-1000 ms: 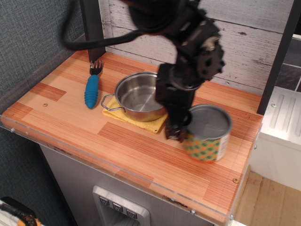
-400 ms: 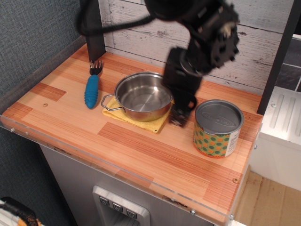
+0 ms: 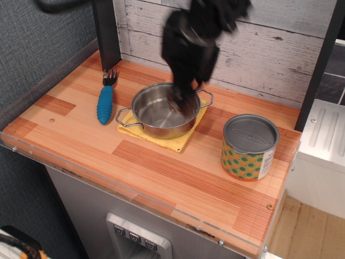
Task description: Move the can to the right of the pot
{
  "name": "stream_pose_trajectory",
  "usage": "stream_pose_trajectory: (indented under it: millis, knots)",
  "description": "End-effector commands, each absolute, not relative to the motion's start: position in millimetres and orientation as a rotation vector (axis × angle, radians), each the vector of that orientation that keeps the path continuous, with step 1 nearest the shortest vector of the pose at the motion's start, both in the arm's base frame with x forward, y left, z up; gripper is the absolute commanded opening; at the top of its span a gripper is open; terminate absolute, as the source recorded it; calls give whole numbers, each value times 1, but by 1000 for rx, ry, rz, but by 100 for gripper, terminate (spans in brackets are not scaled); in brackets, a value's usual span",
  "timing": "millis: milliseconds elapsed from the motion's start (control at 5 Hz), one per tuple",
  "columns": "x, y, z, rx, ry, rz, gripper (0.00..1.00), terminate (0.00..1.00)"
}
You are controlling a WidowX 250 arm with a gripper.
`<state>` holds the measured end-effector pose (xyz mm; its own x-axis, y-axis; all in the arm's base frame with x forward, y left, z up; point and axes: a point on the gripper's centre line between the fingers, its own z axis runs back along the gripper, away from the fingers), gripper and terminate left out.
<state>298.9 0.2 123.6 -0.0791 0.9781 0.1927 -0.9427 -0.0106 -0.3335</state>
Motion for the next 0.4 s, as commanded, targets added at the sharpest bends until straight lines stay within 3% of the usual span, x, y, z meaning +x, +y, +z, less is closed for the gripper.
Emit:
stream_pose_trajectory:
  millis: [0, 200]
  knots:
    - [285, 41, 152, -85, -237, 1269, 100, 0]
    - [280, 58, 155, -59, -212, 1169, 100, 0]
